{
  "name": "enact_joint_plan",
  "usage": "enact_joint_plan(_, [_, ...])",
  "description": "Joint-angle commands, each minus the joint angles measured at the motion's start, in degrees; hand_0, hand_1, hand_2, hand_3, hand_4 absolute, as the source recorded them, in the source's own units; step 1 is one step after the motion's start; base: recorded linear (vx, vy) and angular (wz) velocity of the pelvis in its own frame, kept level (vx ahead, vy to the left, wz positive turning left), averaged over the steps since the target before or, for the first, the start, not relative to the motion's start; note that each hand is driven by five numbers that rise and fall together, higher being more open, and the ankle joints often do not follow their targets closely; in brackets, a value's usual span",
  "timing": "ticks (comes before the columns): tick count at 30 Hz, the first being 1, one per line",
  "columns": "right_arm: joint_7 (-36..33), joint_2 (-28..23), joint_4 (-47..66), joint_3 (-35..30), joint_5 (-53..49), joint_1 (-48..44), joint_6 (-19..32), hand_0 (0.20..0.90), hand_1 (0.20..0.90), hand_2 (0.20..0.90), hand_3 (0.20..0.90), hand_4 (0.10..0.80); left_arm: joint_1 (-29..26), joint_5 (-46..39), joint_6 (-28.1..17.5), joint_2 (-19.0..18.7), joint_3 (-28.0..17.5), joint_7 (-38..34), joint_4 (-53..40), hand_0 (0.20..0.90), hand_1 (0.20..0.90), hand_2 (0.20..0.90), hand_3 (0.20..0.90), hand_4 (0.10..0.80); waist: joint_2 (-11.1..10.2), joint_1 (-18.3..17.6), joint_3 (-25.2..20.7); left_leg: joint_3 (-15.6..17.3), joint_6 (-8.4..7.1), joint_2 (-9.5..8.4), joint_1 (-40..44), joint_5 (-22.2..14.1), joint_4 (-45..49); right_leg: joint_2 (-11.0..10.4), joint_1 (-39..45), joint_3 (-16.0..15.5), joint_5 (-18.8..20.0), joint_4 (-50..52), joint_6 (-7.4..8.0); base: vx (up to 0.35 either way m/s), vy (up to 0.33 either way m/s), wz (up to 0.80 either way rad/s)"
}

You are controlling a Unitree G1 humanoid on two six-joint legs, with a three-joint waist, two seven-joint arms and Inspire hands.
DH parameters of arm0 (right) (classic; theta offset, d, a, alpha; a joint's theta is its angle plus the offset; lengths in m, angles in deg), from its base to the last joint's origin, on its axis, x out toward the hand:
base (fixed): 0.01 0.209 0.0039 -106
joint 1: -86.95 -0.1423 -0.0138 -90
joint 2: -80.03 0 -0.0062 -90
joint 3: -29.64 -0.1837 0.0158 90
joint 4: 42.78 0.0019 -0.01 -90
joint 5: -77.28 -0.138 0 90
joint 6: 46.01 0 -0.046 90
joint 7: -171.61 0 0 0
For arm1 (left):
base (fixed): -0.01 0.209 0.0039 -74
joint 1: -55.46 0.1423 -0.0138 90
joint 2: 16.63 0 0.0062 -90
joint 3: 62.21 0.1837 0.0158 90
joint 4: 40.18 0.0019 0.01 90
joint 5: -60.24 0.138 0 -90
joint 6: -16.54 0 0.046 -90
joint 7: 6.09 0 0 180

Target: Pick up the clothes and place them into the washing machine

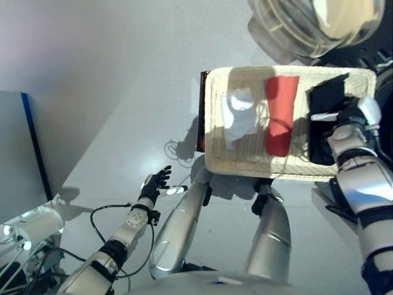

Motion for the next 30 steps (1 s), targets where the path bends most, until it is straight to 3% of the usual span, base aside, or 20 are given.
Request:
enact_joint_plan(1, [1.0,-3.5,2.1,3.9,1.8,-1.0,-0.2,0.409,0.409,0.409,0.409,0.449,2.1,-0.9,-1.1,-1.7,-0.2,-0.7,-1.9,0.9,0.9,0.9,0.9,0.8,4.2,1.2,-1.0,1.4,-3.02,-2.02,-6.1,-3.3,7.3,0.3,5.5,1.1,5.6,-7.3,0.43,0.012,0.063,0.05])
enact_joint_plan(4, [1.4,-1.9,2.8,3.6,2.3,0.9,-0.3,0.376,0.376,0.376,0.376,0.425,2.2,-0.9,-0.8,-0.9,-0.3,-0.4,-1.0,0.9,0.9,0.9,0.9,0.8,5.0,0.8,-1.0,1.7,-2.94,-2.08,-5.4,-3.1,6.9,0.1,5.8,1.6,5.8,-7.5,0.5,0.011,0.049,-0.02])
enact_joint_plan(6, [1.7,-0.3,2.9,3.7,2.8,2.3,-0.6,0.23,0.23,0.23,0.23,0.322,2.1,-0.6,-0.7,-0.5,-0.4,-0.4,0.1,0.9,0.9,0.9,0.9,0.8,5.4,0.9,-1.2,1.9,-2.96,-2.04,-4.7,-3.0,6.5,0.1,6.5,1.8,5.9,-7.9,0.54,0.018,0.033,-0.08])
enact_joint_plan(7, [2.0,0.6,2.8,3.6,3.1,3.1,-0.7,0.205,0.205,0.205,0.205,0.304,2.2,-0.5,-0.8,-0.4,-0.5,-0.4,0.6,0.9,0.9,0.9,0.9,0.8,5.6,0.8,-1.5,2.1,-3.02,-2.01,-4.2,-2.9,6.2,0.0,7.0,1.8,6.0,-8.3,0.62,0.02,0.02,-0.11])
enact_joint_plan(12, [1.3,0.5,3.1,0.5,1.6,6.1,-0.8,0.2,0.2,0.2,0.2,0.3,3.7,-0.2,-0.8,-0.3,-1.3,-0.2,0.9,0.9,0.9,0.9,0.9,0.8,7.0,0.4,-2.9,2.6,-3.23,-1.79,-0.4,-2.6,3.9,-0.2,10.2,2.1,6.7,-10.6,1.04,0.011,0.034,-0.08])
enact_joint_plan(16, [-0.1,-0.3,6.5,-3.5,-4.8,6.6,1.2,0.2,0.2,0.2,0.2,0.3,4.7,-0.4,-0.7,-0.7,-2.1,0.0,1.1,0.9,0.9,0.9,0.9,0.8,6.9,-1.2,-3.4,3.5,-3.23,-1.25,2.4,-2.7,2.7,0.3,12.9,3.0,7.6,-12.9,1.29,-0.003,0.029,-0.15])
enact_joint_plan(21, [-1.5,-0.4,15.2,-12.4,-22.0,7.3,7.6,0.2,0.2,0.2,0.2,0.3,5.4,-0.7,-1.7,-1.1,-3.0,0.0,0.8,0.9,0.9,0.9,0.9,0.8,6.0,-3.9,-3.4,5.3,-3.05,0.12,6.3,-2.6,0.1,1.1,15.8,4.8,9.2,-16.7,1.7,-0.017,0.031,-0.29])
enact_joint_plan(23, [-0.8,1.6,20.5,-21.0,-35.1,10.8,13.3,0.2,0.2,0.2,0.2,0.3,5.8,-1.2,-2.6,-0.8,-3.4,0.1,-0.5,0.9,0.9,0.9,0.9,0.8,5.9,-5.2,-3.5,6.1,-3.14,0.91,8.1,-2.3,-1.7,1.2,17.3,5.4,9.5,-18.7,1.95,-0.033,-0.013,-0.42])
enact_joint_plan(24, [-0.8,1.7,20.7,-21.2,-35.1,11.1,13.3,0.2,0.2,0.2,0.2,0.3,5.8,-1.2,-2.6,-0.9,-3.3,0.1,-0.5,0.9,0.9,0.9,0.9,0.8,5.8,-5.1,-3.5,6.1,-3.15,0.92,8.4,-2.3,-1.9,1.2,17.4,5.5,9.6,-18.9,1.95,-0.027,0.007,-0.45])
enact_joint_plan(26, [0.5,3.0,21.5,-28.1,-46.6,11.0,18.2,0.2,0.2,0.2,0.2,0.3,5.9,-2.0,-3.5,-0.4,-3.3,0.4,-1.1,0.9,0.9,0.9,0.9,0.8,6.8,-5.4,-4.2,6.5,-3.1,0.9,9.4,-2.4,-2.5,1.3,18.1,6.1,9.6,-19.7,1.92,-0.019,0.007,-0.43])
enact_joint_plan(30, [1.6,3.7,25.4,-31.9,-54.4,10.4,22.2,0.2,0.2,0.2,0.2,0.3,6.0,-2.2,-3.6,0.5,-3.9,0.3,0.0,0.9,0.9,0.9,0.9,0.8,7.1,-5.7,-4.7,7.0,-3.05,1.23,9.4,-2.0,-2.8,1.7,17.6,6.9,10.7,-20.5,1.73,-0.015,-0.014,-0.26])
